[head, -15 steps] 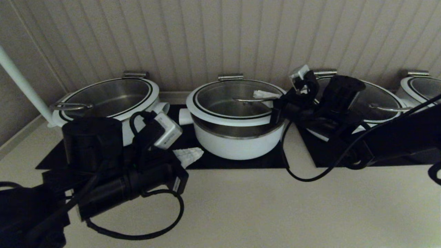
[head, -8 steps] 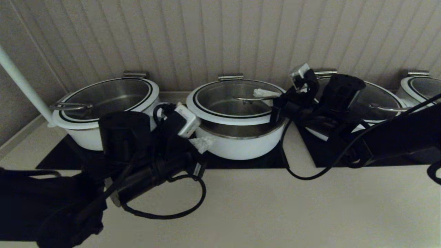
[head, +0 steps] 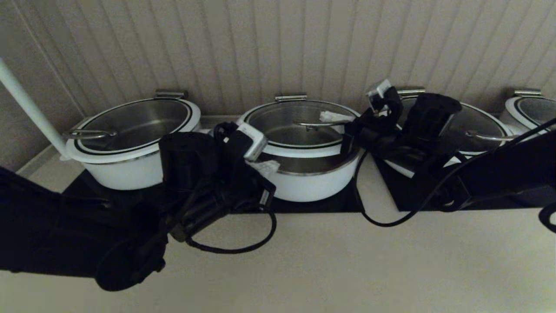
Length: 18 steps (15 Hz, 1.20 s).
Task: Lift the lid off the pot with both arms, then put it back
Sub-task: Hold the pot lid with the left arm
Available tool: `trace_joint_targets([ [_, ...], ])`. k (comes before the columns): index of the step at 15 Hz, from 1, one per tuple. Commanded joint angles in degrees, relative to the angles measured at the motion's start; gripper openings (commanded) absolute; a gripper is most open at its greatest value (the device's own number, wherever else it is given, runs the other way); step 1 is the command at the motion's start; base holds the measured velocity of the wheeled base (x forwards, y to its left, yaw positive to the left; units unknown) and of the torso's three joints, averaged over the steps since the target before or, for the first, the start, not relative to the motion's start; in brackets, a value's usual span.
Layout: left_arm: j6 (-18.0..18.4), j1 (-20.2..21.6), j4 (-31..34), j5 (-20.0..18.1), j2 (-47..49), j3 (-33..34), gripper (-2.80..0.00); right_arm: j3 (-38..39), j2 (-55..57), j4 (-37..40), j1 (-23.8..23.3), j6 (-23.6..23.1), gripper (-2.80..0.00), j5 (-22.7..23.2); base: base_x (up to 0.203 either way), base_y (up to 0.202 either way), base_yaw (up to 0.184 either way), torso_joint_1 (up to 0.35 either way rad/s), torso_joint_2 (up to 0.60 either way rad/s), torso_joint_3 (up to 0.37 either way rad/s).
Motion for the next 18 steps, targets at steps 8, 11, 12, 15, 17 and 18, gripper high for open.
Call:
trace_joint_targets([
  [8,0.1,0.1,-5.7,3.7,4.3,-3.6,-2.80,2.4,-2.5,0.0,0.0,-0.2,-2.80,0.0,0.000,0.000,0.000,0.000,0.00,0.000],
  [11,0.1,0.1,-5.7,3.7,4.2,-3.5,-2.80,7.4,-5.3,0.0,0.0,-0.2,-2.80,-0.1,0.000,0.000,0.000,0.000,0.00,0.000],
  [12,0.1,0.1,-5.7,3.7,4.2,-3.5,-2.80,9.0,-6.7,0.0,0.0,-0.2,-2.80,-0.1,0.000,0.000,0.000,0.000,0.00,0.000],
  [15,0.1,0.1,-5.7,3.7,4.2,-3.5,-2.80,13.4,-12.2,1.6,0.0,-0.2,-2.80,0.0,0.000,0.000,0.000,0.000,0.00,0.000],
  [17,0.1,0.1,-5.7,3.7,4.2,-3.5,-2.80,15.3,-16.8,3.6,-0.1,-0.1,-2.80,0.0,0.000,0.000,0.000,0.000,0.00,0.000],
  [18,0.1,0.1,-5.7,3.7,4.2,-3.4,-2.80,16.6,-19.7,5.4,-0.1,-0.1,-2.80,0.0,0.000,0.000,0.000,0.000,0.00,0.000],
])
